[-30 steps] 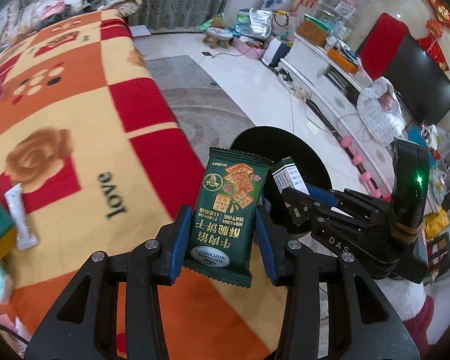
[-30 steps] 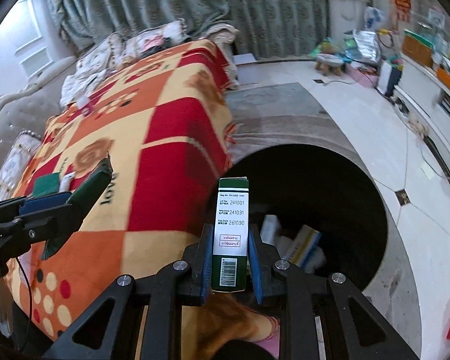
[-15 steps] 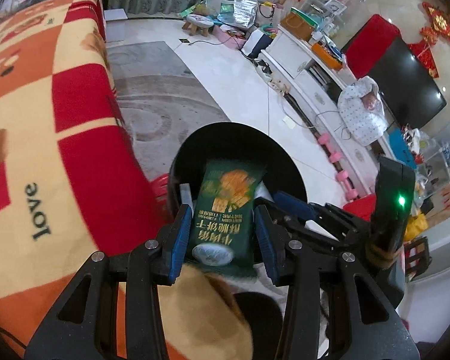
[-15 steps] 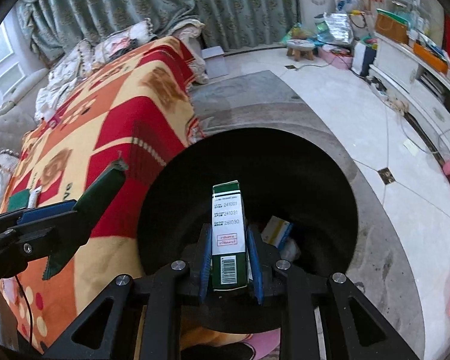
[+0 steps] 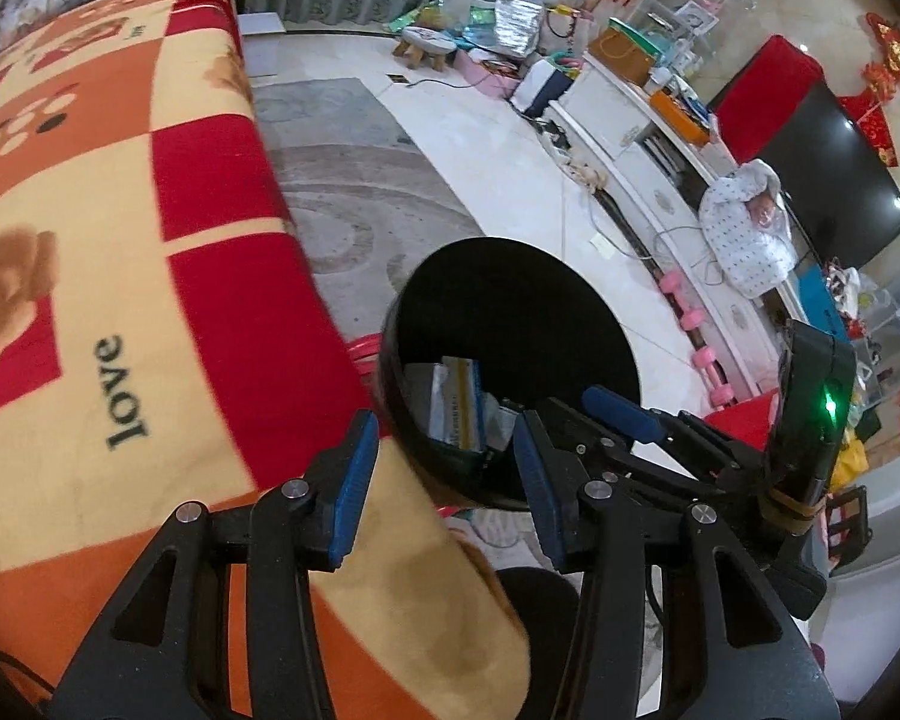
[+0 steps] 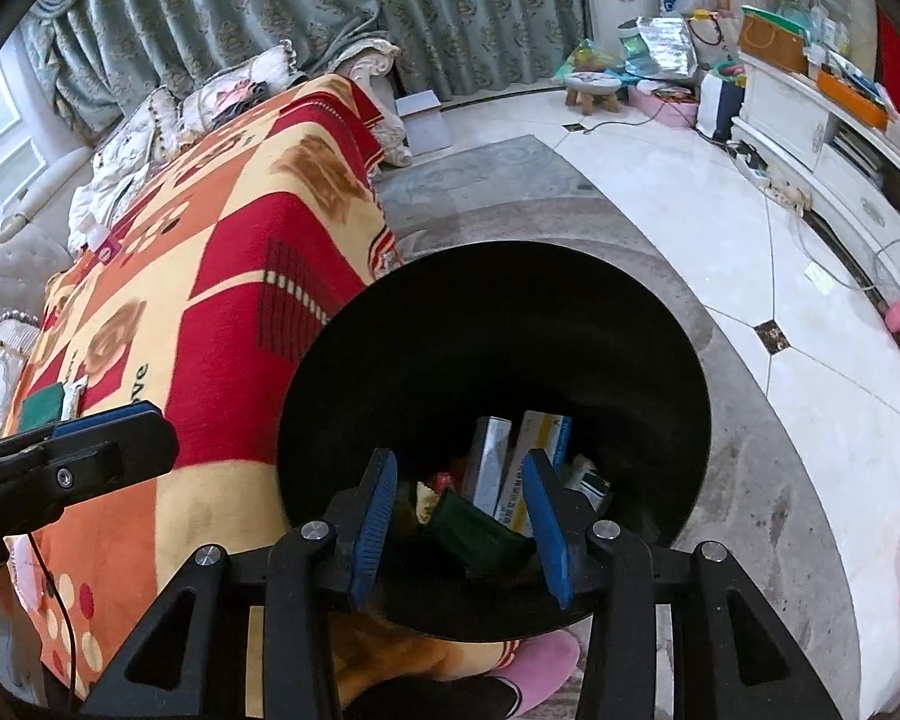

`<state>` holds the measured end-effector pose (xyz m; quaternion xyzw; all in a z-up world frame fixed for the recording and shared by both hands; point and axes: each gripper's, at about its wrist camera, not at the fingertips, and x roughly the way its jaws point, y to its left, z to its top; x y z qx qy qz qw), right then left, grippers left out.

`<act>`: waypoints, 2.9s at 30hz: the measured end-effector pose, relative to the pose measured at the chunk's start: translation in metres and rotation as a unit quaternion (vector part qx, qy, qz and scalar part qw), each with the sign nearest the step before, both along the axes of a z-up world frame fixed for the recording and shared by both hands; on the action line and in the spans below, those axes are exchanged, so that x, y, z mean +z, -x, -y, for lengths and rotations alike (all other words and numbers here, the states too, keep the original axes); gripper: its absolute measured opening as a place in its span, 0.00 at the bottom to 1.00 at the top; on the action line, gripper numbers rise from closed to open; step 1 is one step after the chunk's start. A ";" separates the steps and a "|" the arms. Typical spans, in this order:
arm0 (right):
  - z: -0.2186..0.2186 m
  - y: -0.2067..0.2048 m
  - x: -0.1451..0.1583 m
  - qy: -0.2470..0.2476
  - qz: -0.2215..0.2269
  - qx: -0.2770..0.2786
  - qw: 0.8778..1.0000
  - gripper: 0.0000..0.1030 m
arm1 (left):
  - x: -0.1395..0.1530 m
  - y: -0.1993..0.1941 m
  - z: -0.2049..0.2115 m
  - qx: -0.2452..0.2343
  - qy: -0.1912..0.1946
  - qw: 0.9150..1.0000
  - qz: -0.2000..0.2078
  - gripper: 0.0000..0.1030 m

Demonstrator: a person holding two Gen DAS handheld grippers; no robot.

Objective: Collect trash
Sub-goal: 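Move both empty grippers back over the trash on the blanket, then grasp the pink snack packet with the left gripper while the right grasps the green sponge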

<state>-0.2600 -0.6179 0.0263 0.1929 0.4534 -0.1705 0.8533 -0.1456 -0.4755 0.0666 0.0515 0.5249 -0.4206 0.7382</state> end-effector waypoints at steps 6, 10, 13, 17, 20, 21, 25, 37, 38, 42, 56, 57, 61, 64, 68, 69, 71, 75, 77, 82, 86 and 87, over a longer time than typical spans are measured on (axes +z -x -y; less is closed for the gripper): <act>-0.017 -0.005 0.007 0.006 0.002 0.013 1.000 0.40 | 0.007 0.002 -0.023 0.016 -0.011 1.000 0.021 0.44; -0.032 -0.010 0.014 0.009 0.008 0.027 1.000 0.40 | 0.013 0.002 -0.044 0.033 -0.015 0.999 0.025 0.44; -0.046 -0.015 0.019 0.007 0.011 0.044 0.999 0.41 | 0.015 0.005 -0.070 0.048 -0.022 0.998 0.026 0.44; -0.071 -0.025 0.022 -0.001 0.015 0.072 0.997 0.41 | 0.016 0.008 -0.108 0.065 -0.031 0.997 0.027 0.44; -0.093 -0.037 0.021 -0.007 0.014 0.096 0.995 0.42 | 0.015 0.009 -0.136 0.078 -0.036 0.996 0.023 0.44; -0.099 -0.040 0.021 -0.009 0.014 0.103 0.995 0.42 | 0.015 0.010 -0.148 0.084 -0.036 0.996 0.023 0.44; -0.131 -0.057 0.020 -0.016 0.013 0.137 0.990 0.43 | 0.017 0.014 -0.188 0.105 -0.035 0.994 0.022 0.44; -0.220 -0.097 0.012 -0.021 -0.001 0.236 0.971 0.52 | -0.003 0.025 -0.315 0.187 -0.065 0.980 0.028 0.45; -0.224 -0.099 0.011 -0.021 -0.003 0.241 0.970 0.52 | -0.006 0.025 -0.318 0.192 -0.066 0.979 0.025 0.45; -0.243 -0.112 0.006 -0.025 -0.010 0.261 0.965 0.53 | -0.026 0.020 -0.334 0.210 -0.069 0.975 0.001 0.45; -0.297 -0.163 0.023 -0.029 0.014 0.335 0.942 0.65 | -0.031 -0.008 -0.355 0.226 -0.042 0.973 0.000 0.24; -0.302 -0.170 0.024 -0.028 0.014 0.342 0.939 0.66 | -0.028 -0.011 -0.362 0.235 -0.041 0.971 0.006 0.23; -0.318 -0.202 0.025 -0.035 0.019 0.369 0.929 0.66 | -0.019 -0.024 -0.385 0.264 -0.032 0.964 0.012 0.22; -0.325 -0.222 0.021 -0.038 0.015 0.381 0.923 0.67 | -0.016 -0.032 -0.399 0.282 -0.028 0.959 0.013 0.22; -0.331 -0.244 0.007 -0.034 -0.007 0.394 0.919 0.68 | -0.019 -0.037 -0.407 0.285 -0.025 0.958 0.002 0.22; -0.332 -0.249 0.002 -0.033 -0.015 0.394 0.919 0.68 | -0.022 -0.037 -0.405 0.277 -0.022 0.961 -0.006 0.22; -0.332 -0.256 -0.008 -0.041 -0.027 0.395 0.918 0.68 | -0.026 -0.035 -0.400 0.265 -0.022 0.964 -0.017 0.23; -0.331 -0.259 -0.019 -0.061 -0.030 0.390 0.918 0.68 | -0.030 -0.030 -0.390 0.235 -0.014 0.971 -0.030 0.40; -0.330 -0.254 -0.015 -0.063 -0.021 0.385 0.920 0.58 | -0.032 -0.029 -0.387 0.231 -0.015 0.972 -0.028 0.49; -0.328 -0.232 0.015 -0.041 0.016 0.387 0.921 0.58 | -0.037 -0.026 -0.372 0.213 -0.049 0.976 -0.012 0.49; -0.319 -0.213 0.036 -0.042 0.040 0.380 0.923 0.58 | -0.028 -0.020 -0.375 0.208 -0.046 0.977 -0.004 0.49; -0.318 -0.208 0.039 -0.037 0.042 0.380 0.923 0.58 | -0.024 -0.019 -0.381 0.213 -0.038 0.976 -0.005 0.49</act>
